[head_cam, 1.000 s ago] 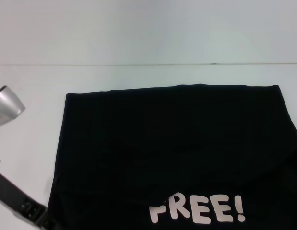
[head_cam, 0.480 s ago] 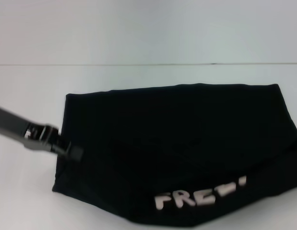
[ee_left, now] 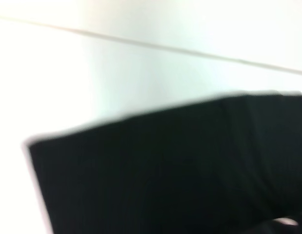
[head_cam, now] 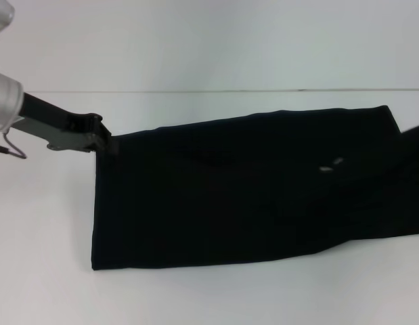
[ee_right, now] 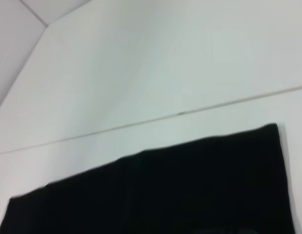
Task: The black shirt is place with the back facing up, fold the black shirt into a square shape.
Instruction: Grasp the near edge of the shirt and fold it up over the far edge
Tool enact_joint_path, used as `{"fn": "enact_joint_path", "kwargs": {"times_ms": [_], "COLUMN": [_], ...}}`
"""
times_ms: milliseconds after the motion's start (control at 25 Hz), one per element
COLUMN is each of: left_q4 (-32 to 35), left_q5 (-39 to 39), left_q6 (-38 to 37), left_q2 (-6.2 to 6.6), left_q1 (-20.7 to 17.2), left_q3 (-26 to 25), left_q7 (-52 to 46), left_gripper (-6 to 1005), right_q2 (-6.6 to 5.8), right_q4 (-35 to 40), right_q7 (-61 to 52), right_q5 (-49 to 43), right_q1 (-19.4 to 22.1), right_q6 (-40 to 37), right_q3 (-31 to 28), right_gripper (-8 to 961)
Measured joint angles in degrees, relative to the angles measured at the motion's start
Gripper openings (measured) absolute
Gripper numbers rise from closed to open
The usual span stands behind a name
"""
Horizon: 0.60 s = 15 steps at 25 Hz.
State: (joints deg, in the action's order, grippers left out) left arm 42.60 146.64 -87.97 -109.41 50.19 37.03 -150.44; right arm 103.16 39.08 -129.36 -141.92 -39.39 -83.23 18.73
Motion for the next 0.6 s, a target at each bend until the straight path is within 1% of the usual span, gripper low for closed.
{"fn": "enact_joint_path", "kwargs": {"times_ms": [80, 160, 280, 320, 360, 440, 480, 600], "left_q4": [-0.84, -1.11, -1.2, -1.2, -1.26, -1.26, -1.18, 0.07], "left_q5": [0.32, 0.53, 0.58, 0.58, 0.58, 0.58, 0.58, 0.57], "left_q6": [5.39, 9.14, 13.69, 13.69, 15.96, 16.62, 16.82, 16.86], "left_q2": [-0.89, -1.49, -2.24, -2.24, -2.64, -2.74, -2.81, -2.82], "left_q1": [-0.1, -0.33, -0.81, -0.81, -1.03, -1.04, -1.05, -1.1], "left_q3": [1.45, 2.57, 3.94, 3.94, 4.35, 4.53, 4.68, 4.63], "left_q7": [-1.41, -2.24, -3.13, -3.13, -3.17, -3.06, -2.95, -3.03], "left_gripper": [46, 46, 46, 46, 46, 47, 47, 47], "right_q2": [1.74, 3.24, 4.39, 4.72, 4.93, 5.56, 6.16, 6.47], "right_q4": [0.04, 0.13, 0.13, -0.01, -0.08, -0.13, 0.24, 0.93], "right_q7": [-0.09, -0.5, -2.09, -2.49, -2.69, -2.77, -2.82, -3.01], "right_q5": [-0.02, -0.03, -0.03, -0.02, -0.02, -0.04, -0.06, 0.06], "right_q1": [-0.59, -0.98, -1.1, -1.11, -1.14, -1.29, -1.5, -1.7], "right_q6": [4.01, 8.14, 13.57, 14.96, 16.06, 17.46, 18.15, 18.26], "right_q3": [0.83, 2.12, 3.8, 4.46, 4.95, 5.95, 6.5, 6.6], "right_gripper": [74, 74, 74, 74, 74, 74, 74, 74]}}
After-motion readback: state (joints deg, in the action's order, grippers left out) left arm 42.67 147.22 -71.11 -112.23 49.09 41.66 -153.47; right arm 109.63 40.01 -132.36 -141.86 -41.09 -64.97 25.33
